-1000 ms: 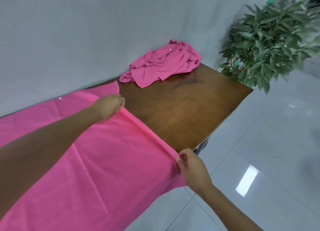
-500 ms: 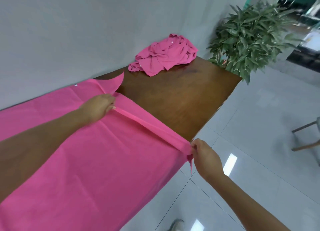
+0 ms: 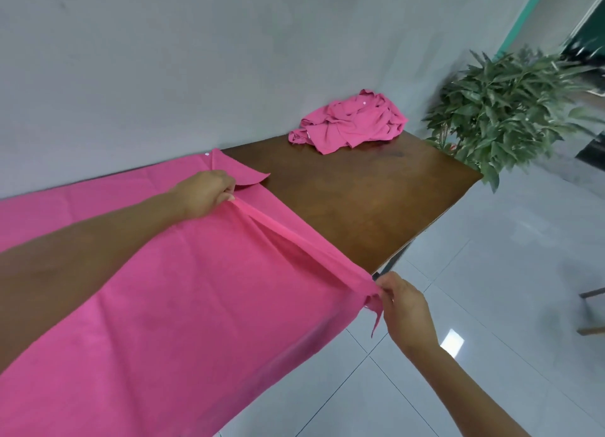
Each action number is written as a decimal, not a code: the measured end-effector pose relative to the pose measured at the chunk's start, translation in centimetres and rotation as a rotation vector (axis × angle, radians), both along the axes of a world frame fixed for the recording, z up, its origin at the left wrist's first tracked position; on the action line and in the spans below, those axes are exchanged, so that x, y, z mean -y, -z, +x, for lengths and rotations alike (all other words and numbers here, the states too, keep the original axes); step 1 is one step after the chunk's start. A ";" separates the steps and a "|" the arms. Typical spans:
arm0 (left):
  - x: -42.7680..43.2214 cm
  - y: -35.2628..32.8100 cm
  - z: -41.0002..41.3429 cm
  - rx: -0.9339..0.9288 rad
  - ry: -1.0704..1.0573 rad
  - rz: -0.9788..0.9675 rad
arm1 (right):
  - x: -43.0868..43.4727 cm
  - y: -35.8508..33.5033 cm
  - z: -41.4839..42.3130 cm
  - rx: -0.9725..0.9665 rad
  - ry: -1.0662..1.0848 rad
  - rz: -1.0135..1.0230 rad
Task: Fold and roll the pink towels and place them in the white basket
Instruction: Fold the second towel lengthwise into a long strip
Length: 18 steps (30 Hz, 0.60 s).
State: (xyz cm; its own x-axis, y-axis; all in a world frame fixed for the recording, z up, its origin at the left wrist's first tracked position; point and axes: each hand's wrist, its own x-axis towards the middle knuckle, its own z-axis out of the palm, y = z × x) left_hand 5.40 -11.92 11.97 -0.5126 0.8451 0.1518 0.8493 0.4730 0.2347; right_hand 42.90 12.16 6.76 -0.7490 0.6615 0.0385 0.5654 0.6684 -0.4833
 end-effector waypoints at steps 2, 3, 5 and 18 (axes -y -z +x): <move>1.5 -0.8 1.1 -0.008 -0.038 -0.023 | 1.1 0.3 1.2 -0.019 -0.031 -0.069; 2.3 -1.1 1.6 -0.013 -0.055 -0.035 | 1.8 0.3 1.8 -0.017 -0.046 -0.098; 3.8 -2.0 2.8 -0.025 -0.081 -0.054 | 3.5 0.4 2.7 -0.039 -0.077 -0.179; 17.0 -7.3 10.5 -0.125 -0.276 -0.101 | 16.0 -1.1 9.4 -0.107 -0.424 -0.482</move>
